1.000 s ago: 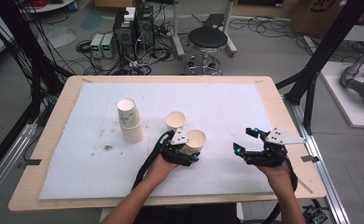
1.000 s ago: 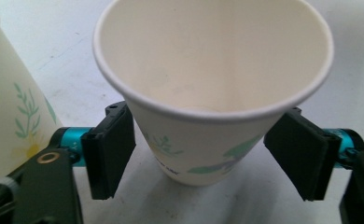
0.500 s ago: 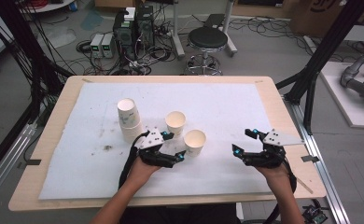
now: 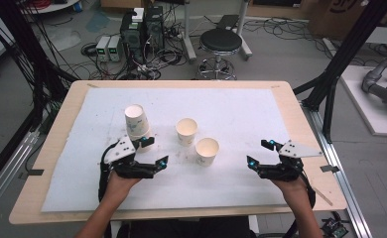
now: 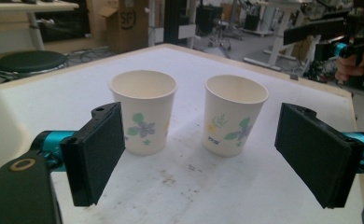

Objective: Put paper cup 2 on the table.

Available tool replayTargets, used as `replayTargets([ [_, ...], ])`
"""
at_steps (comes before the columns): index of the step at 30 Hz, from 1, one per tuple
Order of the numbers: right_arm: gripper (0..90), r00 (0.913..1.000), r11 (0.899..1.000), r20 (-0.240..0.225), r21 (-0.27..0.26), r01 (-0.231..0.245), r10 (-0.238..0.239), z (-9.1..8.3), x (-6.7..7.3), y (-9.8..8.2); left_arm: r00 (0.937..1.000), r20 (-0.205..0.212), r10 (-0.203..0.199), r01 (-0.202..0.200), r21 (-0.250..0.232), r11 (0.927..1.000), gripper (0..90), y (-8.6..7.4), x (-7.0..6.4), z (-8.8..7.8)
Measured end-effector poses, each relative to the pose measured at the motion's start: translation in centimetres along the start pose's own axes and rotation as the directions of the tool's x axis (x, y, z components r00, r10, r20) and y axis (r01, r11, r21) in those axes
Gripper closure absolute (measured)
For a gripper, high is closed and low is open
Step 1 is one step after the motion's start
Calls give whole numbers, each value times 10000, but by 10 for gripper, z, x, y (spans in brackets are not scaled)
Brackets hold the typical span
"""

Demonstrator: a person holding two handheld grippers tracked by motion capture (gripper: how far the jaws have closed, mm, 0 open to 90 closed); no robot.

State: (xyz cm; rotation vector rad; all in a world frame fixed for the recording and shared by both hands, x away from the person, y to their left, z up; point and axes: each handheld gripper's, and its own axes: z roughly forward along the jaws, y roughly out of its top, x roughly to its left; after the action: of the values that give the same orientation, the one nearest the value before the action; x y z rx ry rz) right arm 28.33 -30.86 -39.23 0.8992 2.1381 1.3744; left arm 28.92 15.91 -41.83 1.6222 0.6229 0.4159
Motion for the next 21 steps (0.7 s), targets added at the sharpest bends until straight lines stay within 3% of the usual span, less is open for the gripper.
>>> replayTargets([
  [10,202,9999,10000,103,15,71,-71,-4,7,0,9964,-841,-49,-2,-605,9982,161,-1,16,-46],
  [21,202,9992,9997,349,-131,222,-218,-10,12,2,9931,-1173,-84,-27,-941,9956,159,-4,20,-61],
])
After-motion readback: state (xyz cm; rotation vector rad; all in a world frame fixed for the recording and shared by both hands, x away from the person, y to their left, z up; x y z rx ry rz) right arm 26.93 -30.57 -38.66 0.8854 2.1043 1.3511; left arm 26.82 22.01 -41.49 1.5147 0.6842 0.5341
